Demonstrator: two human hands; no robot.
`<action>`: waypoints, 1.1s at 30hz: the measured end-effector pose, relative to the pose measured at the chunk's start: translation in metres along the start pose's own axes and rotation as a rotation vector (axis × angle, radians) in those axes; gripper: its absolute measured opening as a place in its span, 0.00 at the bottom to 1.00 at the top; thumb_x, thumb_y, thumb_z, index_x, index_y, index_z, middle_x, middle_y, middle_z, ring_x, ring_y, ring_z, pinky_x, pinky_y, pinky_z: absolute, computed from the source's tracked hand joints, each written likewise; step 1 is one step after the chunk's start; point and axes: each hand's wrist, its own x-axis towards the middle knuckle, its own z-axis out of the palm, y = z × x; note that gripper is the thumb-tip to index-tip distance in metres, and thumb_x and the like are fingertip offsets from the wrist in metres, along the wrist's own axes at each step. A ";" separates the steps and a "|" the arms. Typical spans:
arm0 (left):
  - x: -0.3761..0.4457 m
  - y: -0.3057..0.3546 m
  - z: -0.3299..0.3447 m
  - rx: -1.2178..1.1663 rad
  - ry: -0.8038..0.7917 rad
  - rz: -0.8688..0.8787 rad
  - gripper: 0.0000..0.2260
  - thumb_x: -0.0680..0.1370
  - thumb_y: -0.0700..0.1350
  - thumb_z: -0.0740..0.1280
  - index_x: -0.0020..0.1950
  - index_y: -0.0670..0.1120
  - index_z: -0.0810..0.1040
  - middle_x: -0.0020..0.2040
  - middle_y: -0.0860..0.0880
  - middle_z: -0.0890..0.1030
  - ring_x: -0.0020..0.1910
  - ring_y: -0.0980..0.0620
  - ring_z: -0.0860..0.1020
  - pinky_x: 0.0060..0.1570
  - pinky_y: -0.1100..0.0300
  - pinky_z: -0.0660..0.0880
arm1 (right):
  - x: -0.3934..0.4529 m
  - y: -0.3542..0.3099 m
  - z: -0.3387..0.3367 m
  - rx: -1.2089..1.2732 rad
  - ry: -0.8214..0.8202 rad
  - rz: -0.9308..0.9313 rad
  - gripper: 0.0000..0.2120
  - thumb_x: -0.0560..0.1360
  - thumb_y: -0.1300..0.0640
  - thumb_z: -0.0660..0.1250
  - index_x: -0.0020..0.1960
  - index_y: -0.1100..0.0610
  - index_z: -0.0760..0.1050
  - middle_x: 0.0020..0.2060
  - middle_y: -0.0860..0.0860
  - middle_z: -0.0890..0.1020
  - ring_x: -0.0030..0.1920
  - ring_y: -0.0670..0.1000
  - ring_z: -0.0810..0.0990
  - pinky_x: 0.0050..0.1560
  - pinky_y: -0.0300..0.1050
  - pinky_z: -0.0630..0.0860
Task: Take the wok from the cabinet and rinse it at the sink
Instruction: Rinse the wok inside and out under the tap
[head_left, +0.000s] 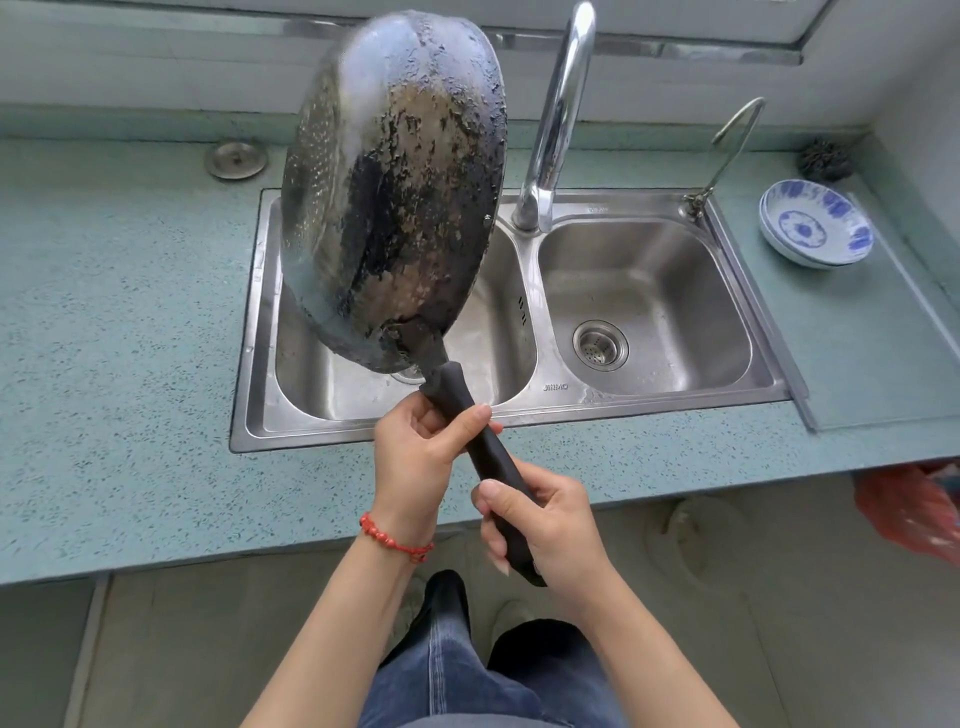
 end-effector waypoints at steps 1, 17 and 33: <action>0.000 0.000 -0.001 0.004 0.004 0.008 0.06 0.69 0.33 0.70 0.40 0.42 0.75 0.30 0.50 0.82 0.33 0.50 0.82 0.40 0.58 0.79 | 0.000 0.000 0.000 0.024 -0.016 0.010 0.08 0.65 0.53 0.69 0.35 0.57 0.74 0.29 0.62 0.69 0.21 0.52 0.66 0.21 0.40 0.66; -0.004 -0.012 -0.009 0.130 0.044 0.038 0.06 0.68 0.33 0.70 0.40 0.43 0.77 0.28 0.52 0.82 0.31 0.53 0.80 0.34 0.55 0.74 | -0.004 0.005 0.009 0.247 -0.083 0.129 0.12 0.68 0.63 0.64 0.50 0.66 0.72 0.28 0.53 0.75 0.22 0.48 0.69 0.19 0.38 0.69; -0.005 -0.006 -0.006 0.022 0.022 -0.014 0.06 0.69 0.32 0.69 0.41 0.41 0.76 0.29 0.52 0.81 0.31 0.52 0.81 0.34 0.61 0.78 | -0.008 -0.003 0.009 -0.025 -0.007 0.054 0.07 0.68 0.62 0.64 0.32 0.58 0.74 0.28 0.61 0.72 0.20 0.53 0.68 0.22 0.42 0.68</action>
